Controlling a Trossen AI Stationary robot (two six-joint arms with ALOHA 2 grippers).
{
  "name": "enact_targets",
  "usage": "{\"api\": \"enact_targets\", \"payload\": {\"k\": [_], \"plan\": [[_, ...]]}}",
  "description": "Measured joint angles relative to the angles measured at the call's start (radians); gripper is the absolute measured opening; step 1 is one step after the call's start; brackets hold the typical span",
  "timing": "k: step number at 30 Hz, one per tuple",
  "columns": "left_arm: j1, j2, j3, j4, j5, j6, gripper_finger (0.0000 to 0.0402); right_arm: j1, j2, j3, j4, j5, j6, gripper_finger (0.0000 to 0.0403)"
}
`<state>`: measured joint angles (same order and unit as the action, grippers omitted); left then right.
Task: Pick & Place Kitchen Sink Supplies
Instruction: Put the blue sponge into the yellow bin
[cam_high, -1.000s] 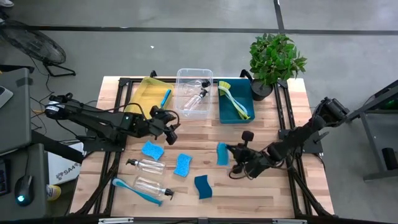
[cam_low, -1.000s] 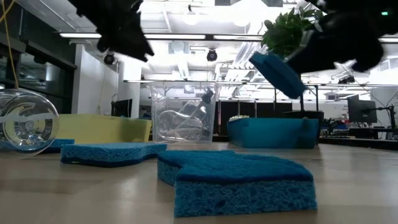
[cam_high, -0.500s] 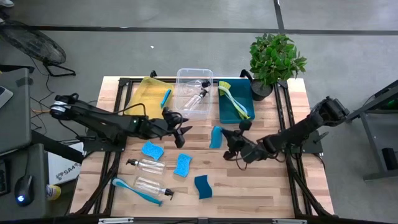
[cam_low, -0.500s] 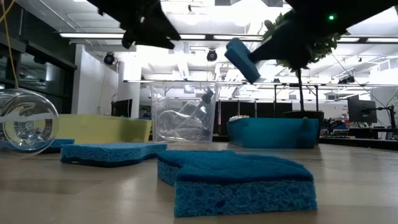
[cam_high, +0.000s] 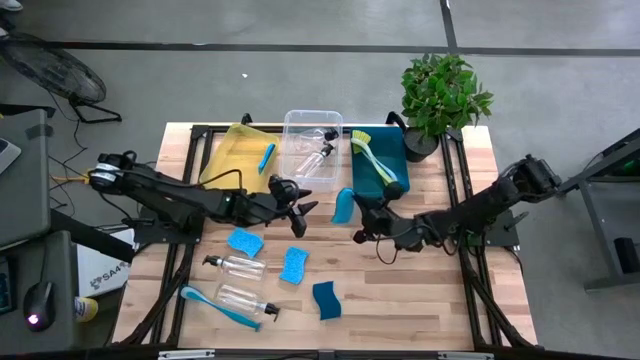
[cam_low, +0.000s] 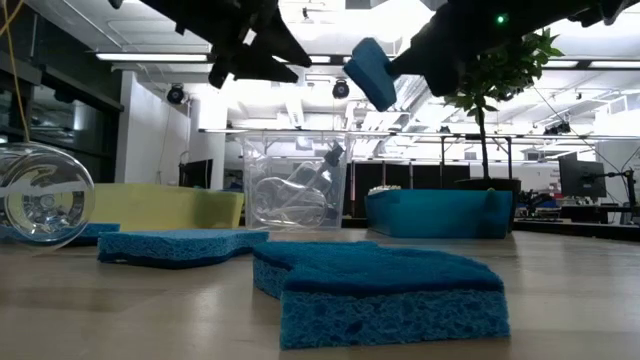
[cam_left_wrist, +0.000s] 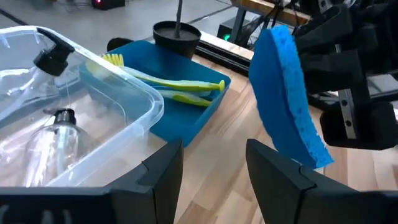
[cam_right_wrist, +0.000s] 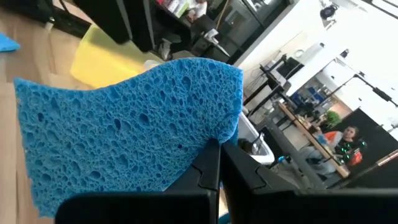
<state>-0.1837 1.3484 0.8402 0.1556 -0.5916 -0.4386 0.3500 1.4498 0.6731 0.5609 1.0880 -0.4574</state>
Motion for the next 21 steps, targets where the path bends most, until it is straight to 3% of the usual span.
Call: {"api": "enact_targets", "payload": {"k": [4,15,21], "plan": [[0.0,0.03,0.0,0.066,-0.001,-0.004,0.0173,-0.018,0.0,0.0,0.024,-0.047,-0.023,0.0],[0.0,0.095,0.0,0.142,0.002,-0.017,0.0173,-0.085,0.0,0.0,0.077,-0.058,-0.11,0.0],[0.0,0.095,0.0,0.141,0.082,0.053,0.0173,-0.129,0.0,0.0,0.077,-0.111,-0.123,0.0]]}}
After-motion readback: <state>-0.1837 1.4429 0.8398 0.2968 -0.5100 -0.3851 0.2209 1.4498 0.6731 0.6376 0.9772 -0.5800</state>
